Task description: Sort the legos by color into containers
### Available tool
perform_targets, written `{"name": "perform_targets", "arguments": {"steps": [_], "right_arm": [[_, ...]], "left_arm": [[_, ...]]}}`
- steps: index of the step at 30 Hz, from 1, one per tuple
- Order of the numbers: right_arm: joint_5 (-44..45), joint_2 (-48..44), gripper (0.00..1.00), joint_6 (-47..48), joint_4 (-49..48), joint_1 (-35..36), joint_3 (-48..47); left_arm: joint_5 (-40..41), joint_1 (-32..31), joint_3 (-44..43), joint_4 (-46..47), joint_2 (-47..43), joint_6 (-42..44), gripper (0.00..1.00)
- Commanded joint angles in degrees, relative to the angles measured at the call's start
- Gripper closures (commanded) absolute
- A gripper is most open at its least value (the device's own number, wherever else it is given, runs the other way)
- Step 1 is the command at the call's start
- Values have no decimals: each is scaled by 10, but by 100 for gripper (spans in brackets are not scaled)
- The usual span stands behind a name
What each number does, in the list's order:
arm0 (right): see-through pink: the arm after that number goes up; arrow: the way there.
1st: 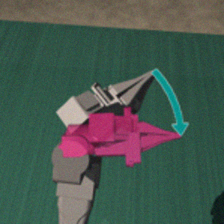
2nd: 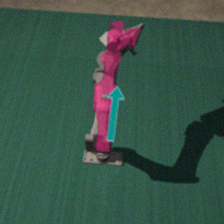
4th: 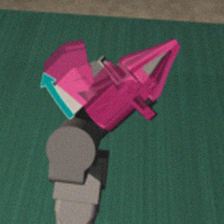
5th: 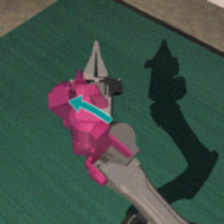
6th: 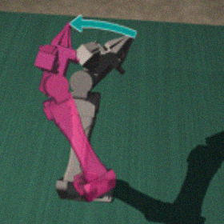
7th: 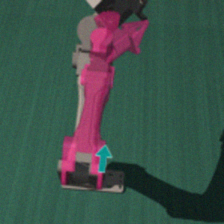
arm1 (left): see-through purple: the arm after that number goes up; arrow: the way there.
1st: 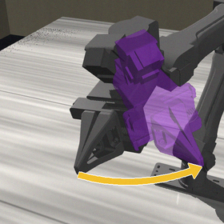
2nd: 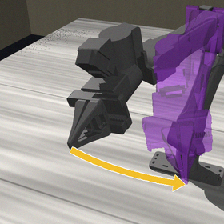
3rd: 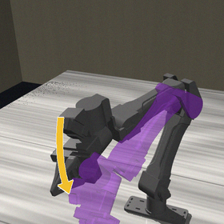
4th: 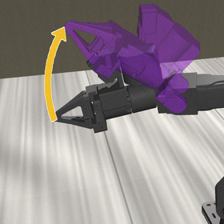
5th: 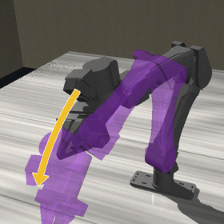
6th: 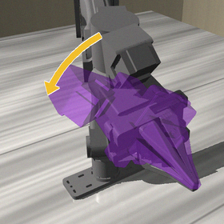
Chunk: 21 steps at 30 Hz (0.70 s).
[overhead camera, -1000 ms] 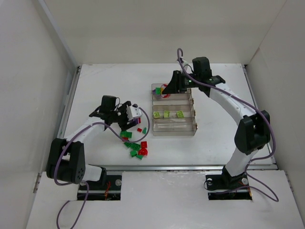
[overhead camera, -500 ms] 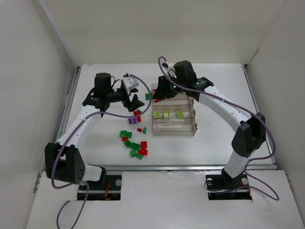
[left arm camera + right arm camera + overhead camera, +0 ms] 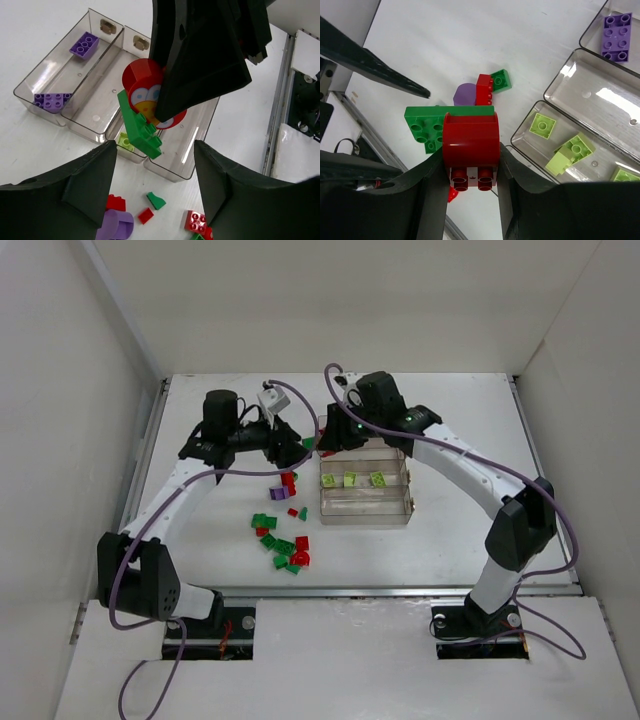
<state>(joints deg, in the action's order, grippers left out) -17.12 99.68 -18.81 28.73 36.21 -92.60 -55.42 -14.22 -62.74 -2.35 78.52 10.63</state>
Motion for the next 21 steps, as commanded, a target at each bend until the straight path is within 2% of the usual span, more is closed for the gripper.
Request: {"name": "perform_targets", "arguments": {"steps": [1,2,6,10,11,13,16,21], "right_arm": [[-5,-15,100,2,-21,12,-28],[-5,-15,100,2,-21,12,-28],[-11,-15,100,2,-21,18,-28],[-21,-21,100,13,-27,18,-28],[-27,-21,100,13,-27,18,-22],[-27,-33,100,19,-39,18,-13],[-27,-40,100,25,-39,18,0],[-34,-55,100,25,-29,-30,27]], "left_arm": [[-1,-6,-18,19,2,-26,41],[-1,-12,-18,19,2,-26,38],[-1,-18,-18,19,2,-26,40],[29,-18,-18,19,8,-26,70],[35,-18,-18,19,8,-26,85],[40,-18,-18,19,8,-26,100],[79,-18,-18,19,13,-26,100],[144,-18,-11,-13,13,26,100]]}}
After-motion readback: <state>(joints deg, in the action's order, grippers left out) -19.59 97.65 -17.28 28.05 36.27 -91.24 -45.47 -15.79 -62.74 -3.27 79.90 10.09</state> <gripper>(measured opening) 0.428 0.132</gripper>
